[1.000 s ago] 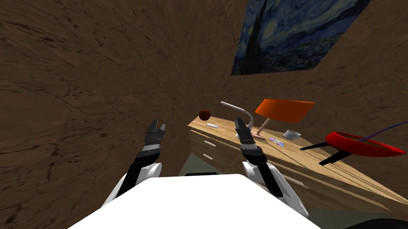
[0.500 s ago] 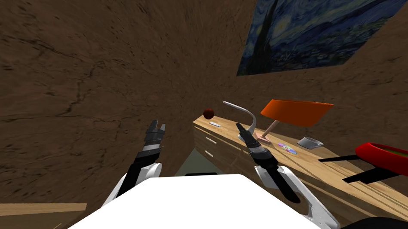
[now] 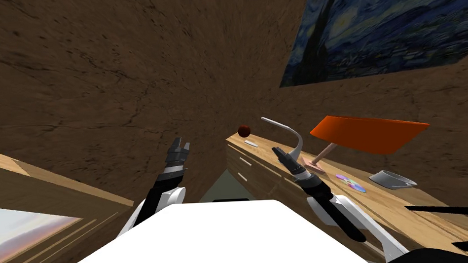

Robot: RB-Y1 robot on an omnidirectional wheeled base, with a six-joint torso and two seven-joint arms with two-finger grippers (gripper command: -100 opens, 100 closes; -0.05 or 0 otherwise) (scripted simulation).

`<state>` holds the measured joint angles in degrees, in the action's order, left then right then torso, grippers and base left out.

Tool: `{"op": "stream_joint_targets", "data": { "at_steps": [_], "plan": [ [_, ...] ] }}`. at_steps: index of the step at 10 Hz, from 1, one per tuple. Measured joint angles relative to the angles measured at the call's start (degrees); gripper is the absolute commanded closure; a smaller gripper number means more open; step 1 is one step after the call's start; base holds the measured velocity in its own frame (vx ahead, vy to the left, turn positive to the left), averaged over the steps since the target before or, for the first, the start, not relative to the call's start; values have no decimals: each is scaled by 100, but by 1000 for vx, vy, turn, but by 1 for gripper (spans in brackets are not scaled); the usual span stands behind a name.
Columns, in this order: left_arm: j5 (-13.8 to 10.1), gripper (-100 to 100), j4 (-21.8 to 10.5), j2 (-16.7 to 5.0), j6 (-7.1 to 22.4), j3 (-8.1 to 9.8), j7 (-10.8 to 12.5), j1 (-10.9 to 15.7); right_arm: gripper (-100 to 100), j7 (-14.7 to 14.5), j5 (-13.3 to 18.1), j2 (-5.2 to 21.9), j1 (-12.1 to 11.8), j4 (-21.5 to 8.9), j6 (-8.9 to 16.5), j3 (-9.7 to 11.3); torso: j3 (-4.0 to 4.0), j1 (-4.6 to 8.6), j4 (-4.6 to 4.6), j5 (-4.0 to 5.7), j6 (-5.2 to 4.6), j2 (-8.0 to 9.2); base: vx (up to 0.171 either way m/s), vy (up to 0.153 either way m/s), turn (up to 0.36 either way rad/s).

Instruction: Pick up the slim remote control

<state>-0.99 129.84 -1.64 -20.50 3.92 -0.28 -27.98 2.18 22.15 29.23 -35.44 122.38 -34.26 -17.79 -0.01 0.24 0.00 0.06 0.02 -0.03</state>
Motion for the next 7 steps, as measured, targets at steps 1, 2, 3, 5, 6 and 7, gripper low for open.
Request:
{"op": "stream_joint_targets", "data": {
  "at_steps": [1, 2, 3, 5, 6, 7],
  "plan": [
    [0, 0, 0, 0, 0, 0, 0, 0, -100, 95, 149, 197, -111, -213, -109, -180, -1, 1, 0, 0, 0, -2, -16, -18, 164],
    [0, 0, 0, 0, 0, 1, 0, -1, -100, 144, 262, 314, -168, -244, -112, -219, -3, -2, -1, 0, -4, -6, -9, -5, 298],
    [0, 0, 0, 0, 0, 0, 0, 0, -100, 190, 415, 467, -273, -373, -149, -312, -5, -4, -2, -1, 0, -9, -4, -7, 153],
    [0, 0, 0, 0, 0, 0, 0, 0, -100, 297, 621, 765, -366, -667, -253, -476, -9, -7, -3, -2, 2, -16, 11, 1, 404],
    [0, 0, 0, 0, 0, 0, 0, -1, -100, 398, 781, 942, -575, -794, -339, -651, -12, -6, -4, -2, 0, -21, 20, -11, 126],
    [0, 0, 0, 0, 0, 1, 0, -2, -100, 436, 896, 1039, -660, -876, -389, -699, -12, -5, -5, -1, -7, -22, 25, 2, 204]
  ]
}}
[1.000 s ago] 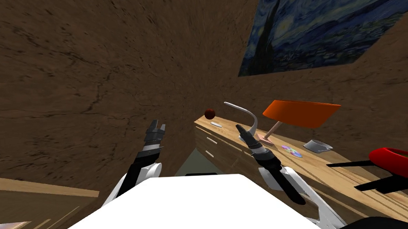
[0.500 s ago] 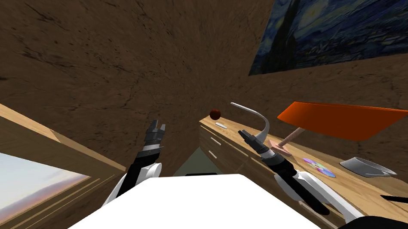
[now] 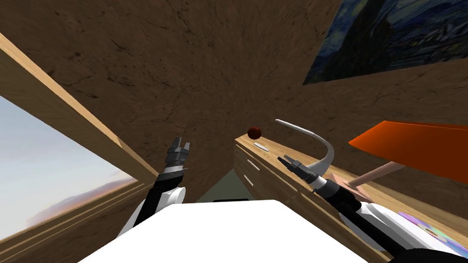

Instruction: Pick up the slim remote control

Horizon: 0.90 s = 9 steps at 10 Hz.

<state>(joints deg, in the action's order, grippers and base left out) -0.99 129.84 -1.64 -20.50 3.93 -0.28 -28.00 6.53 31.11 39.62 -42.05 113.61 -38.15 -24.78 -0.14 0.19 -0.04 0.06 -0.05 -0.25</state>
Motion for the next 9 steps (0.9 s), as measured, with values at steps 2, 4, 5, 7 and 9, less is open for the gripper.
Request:
{"op": "stream_joint_targets", "data": {
  "at_steps": [2, 4, 5, 7, 9],
  "plan": [
    [0, 0, 0, 0, 0, 0, 0, 0, -100, 102, 228, 290, -121, -312, -110, -146, -2, -4, -1, -1, 2, -3, 29, 9, 270],
    [0, 0, 0, 0, 0, 0, 0, 0, -100, 240, 445, 599, -262, -593, -213, -282, -5, -4, -2, -1, 1, -9, 44, 2, 221],
    [0, 0, 0, 0, 0, -1, 0, 1, -100, 288, 600, 743, -388, -722, -264, -340, -8, -5, -3, -2, 6, -14, 47, 0, 169],
    [0, 0, 0, 0, 0, -1, 0, 1, -100, 381, 816, 1012, -531, -1061, -403, -447, -11, -8, -4, -2, 8, -19, 56, 8, 254],
    [0, 0, 0, 0, 0, -1, 0, 1, -100, 488, 1046, 1314, -585, -1485, -516, -475, -12, -7, -5, -2, 9, -20, 56, 4, 247]
  ]
}}
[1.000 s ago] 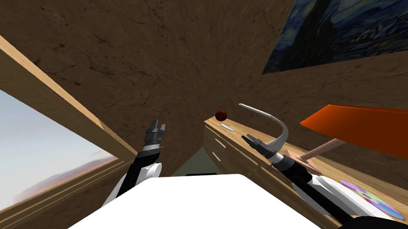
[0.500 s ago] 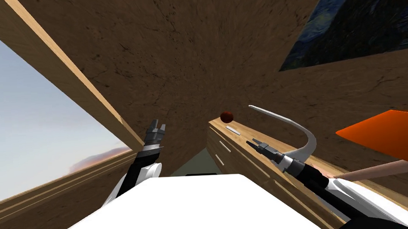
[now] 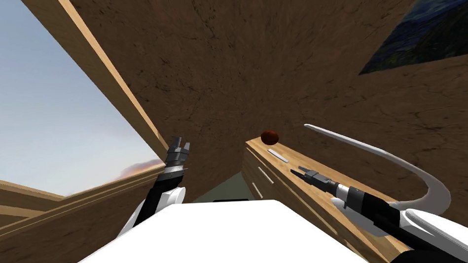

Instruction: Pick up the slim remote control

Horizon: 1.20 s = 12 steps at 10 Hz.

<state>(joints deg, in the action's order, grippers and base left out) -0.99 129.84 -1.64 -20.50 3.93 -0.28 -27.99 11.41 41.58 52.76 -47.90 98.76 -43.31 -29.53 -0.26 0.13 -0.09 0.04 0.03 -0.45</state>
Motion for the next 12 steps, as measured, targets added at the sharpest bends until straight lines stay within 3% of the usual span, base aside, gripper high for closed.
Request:
{"op": "stream_joint_targets", "data": {
  "at_steps": [3, 5, 6, 9, 12],
  "plan": [
    [0, 0, 0, 0, 0, 0, 0, -1, -100, 114, 361, 323, -420, -502, -294, -187, -11, -4, -4, -1, -3, -19, 99, 12, 289],
    [0, 0, 0, 0, 0, 1, 0, -1, -100, 309, 626, 651, -630, -717, -344, -243, -10, -7, -4, -2, -4, -18, 88, 5, 220],
    [0, 0, 0, 0, 0, 1, 0, -2, -100, 334, 716, 688, -723, -811, -381, -256, -6, -6, -2, -1, -9, -9, 23, 6, -12],
    [0, 0, 0, 0, 0, 1, 0, -2, -100, 363, 911, 933, -756, -1323, -563, -202, -15, 16, -4, -2, 12, -24, 72, 5, 251],
    [0, 0, 1, 0, 0, 2, 0, -3, -100, 539, 1292, 1327, -1017, -1920, -765, -157, -40, 30, -15, -3, 17, -66, 141, -13, 253]
  ]
}}
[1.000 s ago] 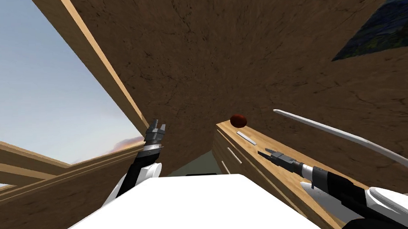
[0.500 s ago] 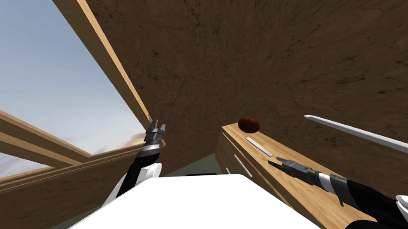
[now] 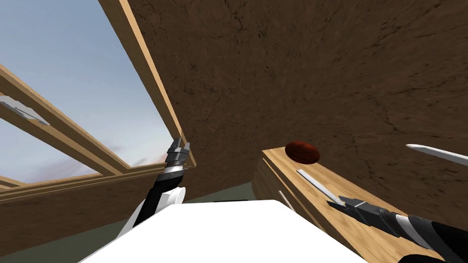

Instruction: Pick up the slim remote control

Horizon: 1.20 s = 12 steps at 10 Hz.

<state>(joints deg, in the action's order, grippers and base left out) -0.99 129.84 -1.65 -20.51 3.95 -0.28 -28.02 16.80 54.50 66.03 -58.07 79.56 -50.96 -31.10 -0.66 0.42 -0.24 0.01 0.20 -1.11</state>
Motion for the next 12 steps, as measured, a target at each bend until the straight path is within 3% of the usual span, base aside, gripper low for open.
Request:
{"op": "stream_joint_targets", "data": {
  "at_steps": [2, 4, 6, 7, 9, 10, 12],
  "plan": [
    [0, 0, 0, 0, 0, -1, 0, 1, -100, 150, 275, 199, -388, -253, -137, -42, -8, -8, -3, -1, 8, -15, 143, -3, 249],
    [0, 0, 0, 0, 0, 0, 0, 1, -100, 252, 447, 365, -539, -547, -272, -6, 3, -5, 1, 0, 3, 4, 94, -22, 138],
    [0, 0, 0, 0, 0, -1, 0, 1, -100, 313, 597, 534, -497, -955, -379, 179, 7, -6, 3, -1, 4, 11, 125, -12, 257],
    [0, 0, 0, 0, 0, -1, 0, 1, -100, 411, 732, 591, -666, -1048, -420, 226, -2, -9, -1, -1, 5, -5, 115, -15, 103],
    [0, 0, 0, 0, 0, 0, 0, 0, -100, 402, 845, 635, -785, -1317, -557, 293, 6, -15, 3, -3, 1, 10, 103, -11, 161],
    [0, 0, 0, 0, 0, 0, 0, 0, -100, 417, 965, 662, -691, -1555, -607, 521, 4, -11, 2, 0, 2, 6, 83, -17, 83],
    [0, 0, 0, 0, 0, 0, 0, 1, -100, 477, 1075, 661, -964, -1647, -710, 546, 8, -14, 3, -3, 1, 13, 105, -13, 182]
  ]
}}
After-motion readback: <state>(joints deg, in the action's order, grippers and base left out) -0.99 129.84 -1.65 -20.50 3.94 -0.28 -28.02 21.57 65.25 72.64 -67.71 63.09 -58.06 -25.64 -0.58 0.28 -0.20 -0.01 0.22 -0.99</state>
